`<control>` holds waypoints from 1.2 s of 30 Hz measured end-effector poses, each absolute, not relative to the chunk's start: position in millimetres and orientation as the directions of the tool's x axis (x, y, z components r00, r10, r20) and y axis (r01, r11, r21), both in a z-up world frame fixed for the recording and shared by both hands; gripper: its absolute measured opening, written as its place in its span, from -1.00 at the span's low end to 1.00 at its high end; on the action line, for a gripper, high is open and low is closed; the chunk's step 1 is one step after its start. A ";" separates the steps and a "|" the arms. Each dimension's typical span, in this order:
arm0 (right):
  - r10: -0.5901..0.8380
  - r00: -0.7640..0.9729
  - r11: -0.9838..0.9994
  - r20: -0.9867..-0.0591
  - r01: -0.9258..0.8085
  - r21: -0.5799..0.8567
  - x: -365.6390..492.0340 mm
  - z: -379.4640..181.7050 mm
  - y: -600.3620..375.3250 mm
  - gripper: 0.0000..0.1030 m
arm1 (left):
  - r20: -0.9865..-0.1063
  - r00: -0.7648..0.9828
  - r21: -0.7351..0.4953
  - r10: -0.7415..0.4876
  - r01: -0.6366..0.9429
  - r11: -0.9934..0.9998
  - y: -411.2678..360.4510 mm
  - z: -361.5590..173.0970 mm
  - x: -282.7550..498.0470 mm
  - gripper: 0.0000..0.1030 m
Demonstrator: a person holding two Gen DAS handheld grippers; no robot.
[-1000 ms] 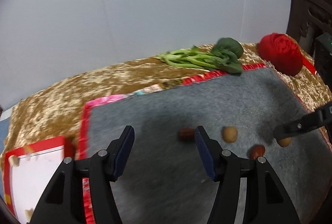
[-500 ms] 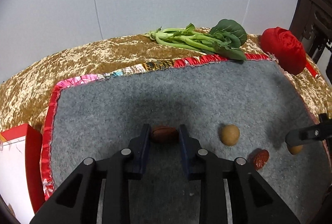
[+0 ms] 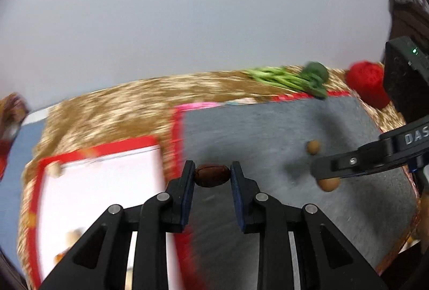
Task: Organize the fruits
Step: 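Grasp a round brown fruit with the right tool while the left tool grasps a red date, then carry the brown fruit and red date into the white tray and release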
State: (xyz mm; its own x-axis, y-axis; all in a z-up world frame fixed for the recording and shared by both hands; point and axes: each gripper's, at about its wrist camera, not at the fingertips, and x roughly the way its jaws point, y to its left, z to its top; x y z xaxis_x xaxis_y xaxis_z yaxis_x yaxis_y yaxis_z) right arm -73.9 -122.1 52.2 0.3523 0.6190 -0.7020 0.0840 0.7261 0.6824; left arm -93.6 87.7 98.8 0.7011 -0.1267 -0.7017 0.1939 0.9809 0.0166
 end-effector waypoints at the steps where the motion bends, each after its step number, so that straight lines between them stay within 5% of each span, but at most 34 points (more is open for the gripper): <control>1: 0.630 0.343 0.725 -0.697 0.061 0.686 -71.7 54.5 -105.9 -0.53 | -0.700 0.707 0.025 -0.102 0.168 0.986 98.8 100.3 -98.0 -0.50; 10: 0.717 0.259 0.689 -0.647 -0.119 0.715 -71.7 65.6 23.8 -0.53 | -0.772 0.630 0.060 0.080 -0.053 0.997 199.2 81.2 -118.0 -0.50; 25: 0.673 0.173 0.739 -0.719 -0.138 0.659 -68.4 26.6 93.2 -0.52 | -0.811 0.567 0.115 0.146 -0.090 0.989 222.1 64.6 -113.5 -0.48; 26: 0.670 0.178 0.742 -0.720 -0.134 0.657 -68.2 27.3 92.2 -0.50 | -0.806 0.572 0.122 0.154 -0.094 0.988 222.0 65.2 -113.6 -0.47; 30: 0.693 0.228 0.719 -0.684 -0.141 0.681 -67.6 40.9 78.9 0.12 | -0.786 0.595 0.128 0.170 -0.112 0.985 216.4 69.9 -112.2 -0.25; 36: 0.669 0.327 0.728 -0.667 -0.111 0.676 -69.3 64.4 20.4 0.13 | -0.753 0.642 0.124 0.146 -0.079 0.989 184.5 78.8 -106.6 -0.25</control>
State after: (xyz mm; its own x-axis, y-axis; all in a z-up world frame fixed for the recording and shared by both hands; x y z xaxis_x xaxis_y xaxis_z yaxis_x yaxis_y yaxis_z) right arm -69.3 20.4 64.4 0.3270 0.6694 -0.6670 -0.1111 0.7282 0.6763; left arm -106.6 184.5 78.8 0.6420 0.1455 -0.7528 -0.0786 0.9891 0.1242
